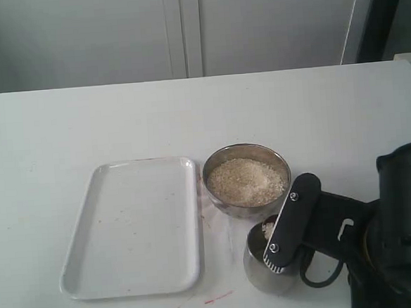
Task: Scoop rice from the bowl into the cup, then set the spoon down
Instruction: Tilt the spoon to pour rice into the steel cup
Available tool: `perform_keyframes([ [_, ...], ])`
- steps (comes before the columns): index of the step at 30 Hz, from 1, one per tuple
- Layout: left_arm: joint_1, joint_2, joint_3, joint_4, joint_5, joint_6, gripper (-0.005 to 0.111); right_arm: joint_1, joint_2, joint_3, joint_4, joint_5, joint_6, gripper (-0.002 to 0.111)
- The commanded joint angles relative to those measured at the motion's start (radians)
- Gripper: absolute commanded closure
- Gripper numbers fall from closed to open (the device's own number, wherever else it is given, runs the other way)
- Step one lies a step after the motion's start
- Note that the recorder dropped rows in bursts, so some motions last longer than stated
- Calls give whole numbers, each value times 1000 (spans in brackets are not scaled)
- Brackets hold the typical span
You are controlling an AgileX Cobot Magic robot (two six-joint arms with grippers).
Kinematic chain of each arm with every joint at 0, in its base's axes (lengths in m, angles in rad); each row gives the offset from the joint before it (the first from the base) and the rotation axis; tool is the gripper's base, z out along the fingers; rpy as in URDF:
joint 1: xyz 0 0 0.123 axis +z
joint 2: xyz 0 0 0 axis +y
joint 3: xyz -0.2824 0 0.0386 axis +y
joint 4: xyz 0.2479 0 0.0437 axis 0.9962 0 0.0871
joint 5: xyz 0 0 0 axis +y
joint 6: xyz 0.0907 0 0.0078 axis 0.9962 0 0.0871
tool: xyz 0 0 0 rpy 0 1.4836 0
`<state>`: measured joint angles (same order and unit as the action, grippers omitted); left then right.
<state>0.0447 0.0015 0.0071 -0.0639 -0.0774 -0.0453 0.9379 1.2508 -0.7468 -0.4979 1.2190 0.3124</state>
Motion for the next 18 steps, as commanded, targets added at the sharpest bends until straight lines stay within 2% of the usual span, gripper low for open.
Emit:
perform_keyframes([
  [1,-1,-1,-7,-3,-4,-4,92,1,-3,3,-34,2,6,108],
  [4,-1,-1,-7,-3,-4,-4,92,1,-3,3,5,2,0,108],
  [8,-1,-1,-7,-3,-4,-4,92,1,-3,3,-69,2,-2,108],
  [18,-1,-1,-7,-3,-4,-4,92,1,-3,3,-38,2,-50,108],
])
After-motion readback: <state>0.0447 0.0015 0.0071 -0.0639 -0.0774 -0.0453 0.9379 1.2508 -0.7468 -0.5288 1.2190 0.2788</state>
